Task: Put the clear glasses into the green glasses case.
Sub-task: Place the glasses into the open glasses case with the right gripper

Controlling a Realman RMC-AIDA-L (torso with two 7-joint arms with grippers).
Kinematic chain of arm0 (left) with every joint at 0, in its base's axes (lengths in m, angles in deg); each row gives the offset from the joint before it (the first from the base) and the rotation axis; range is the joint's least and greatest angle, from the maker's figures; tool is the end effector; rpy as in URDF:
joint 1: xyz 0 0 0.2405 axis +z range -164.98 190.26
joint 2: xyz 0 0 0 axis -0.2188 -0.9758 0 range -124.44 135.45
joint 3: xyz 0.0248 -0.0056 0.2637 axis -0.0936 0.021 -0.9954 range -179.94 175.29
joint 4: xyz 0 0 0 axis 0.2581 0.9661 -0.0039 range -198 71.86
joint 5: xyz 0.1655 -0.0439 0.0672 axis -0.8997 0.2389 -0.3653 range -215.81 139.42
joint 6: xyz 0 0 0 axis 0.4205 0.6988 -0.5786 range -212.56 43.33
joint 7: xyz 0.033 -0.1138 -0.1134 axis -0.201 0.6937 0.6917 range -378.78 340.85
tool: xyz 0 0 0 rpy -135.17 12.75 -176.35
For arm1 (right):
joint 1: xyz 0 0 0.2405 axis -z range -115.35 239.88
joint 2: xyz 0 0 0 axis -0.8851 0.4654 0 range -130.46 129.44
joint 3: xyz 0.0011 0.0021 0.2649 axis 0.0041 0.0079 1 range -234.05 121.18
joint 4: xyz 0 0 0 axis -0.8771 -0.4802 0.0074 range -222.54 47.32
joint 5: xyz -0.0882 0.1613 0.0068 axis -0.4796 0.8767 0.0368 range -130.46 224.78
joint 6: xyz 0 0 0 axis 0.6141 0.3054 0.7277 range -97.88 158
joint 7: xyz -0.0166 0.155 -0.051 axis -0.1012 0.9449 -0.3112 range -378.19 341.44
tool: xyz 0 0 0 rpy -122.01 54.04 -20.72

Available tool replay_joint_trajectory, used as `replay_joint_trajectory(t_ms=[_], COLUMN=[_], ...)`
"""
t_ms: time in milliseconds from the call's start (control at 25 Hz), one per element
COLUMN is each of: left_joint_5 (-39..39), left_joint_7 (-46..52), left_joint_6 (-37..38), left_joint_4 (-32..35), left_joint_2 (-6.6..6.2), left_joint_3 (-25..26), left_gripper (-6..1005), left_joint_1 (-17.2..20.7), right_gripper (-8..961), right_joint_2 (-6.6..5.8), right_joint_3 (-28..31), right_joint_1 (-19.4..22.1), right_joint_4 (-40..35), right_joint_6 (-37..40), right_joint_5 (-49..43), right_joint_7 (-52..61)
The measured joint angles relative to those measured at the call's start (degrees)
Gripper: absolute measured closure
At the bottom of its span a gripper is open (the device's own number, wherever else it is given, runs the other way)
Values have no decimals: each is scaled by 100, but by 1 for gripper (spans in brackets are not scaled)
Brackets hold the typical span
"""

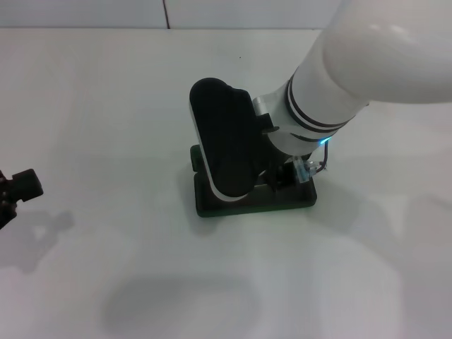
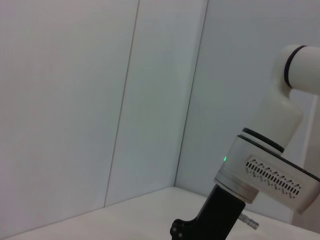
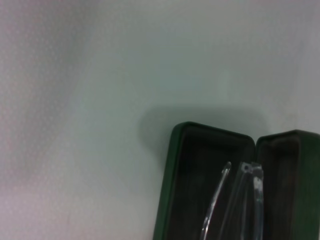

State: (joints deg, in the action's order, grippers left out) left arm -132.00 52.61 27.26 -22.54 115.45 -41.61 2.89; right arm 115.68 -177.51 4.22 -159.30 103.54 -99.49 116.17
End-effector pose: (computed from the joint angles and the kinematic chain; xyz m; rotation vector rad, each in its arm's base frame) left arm -0.2968 0.2167 0.0782 -2.5483 -0.4888 -1.0208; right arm 0.0894 0.3466 -0.1121 -2.7030 -0.6187 -0.8929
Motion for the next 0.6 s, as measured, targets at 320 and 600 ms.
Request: replay_joint_trajectory(t_ms=[320,600], left_joint_5=[-7,-7], left_joint_7=[-4,-4], left_joint_6=[0,0], left_joint_4=[-2,-2], left_joint_2=[0,0], left_joint_3=[0,0], left_gripper=[947,947], left_joint_1=[0,0], right_gripper=[843,843], right_joint_2=[0,0], right_joint_3=[-18,-23], right_joint_1=[-5,-5], right_joint_4=[13,23], right_joint_6=[-117,-157], right_joint_5=[6,6], right_joint_7=[-18,-37])
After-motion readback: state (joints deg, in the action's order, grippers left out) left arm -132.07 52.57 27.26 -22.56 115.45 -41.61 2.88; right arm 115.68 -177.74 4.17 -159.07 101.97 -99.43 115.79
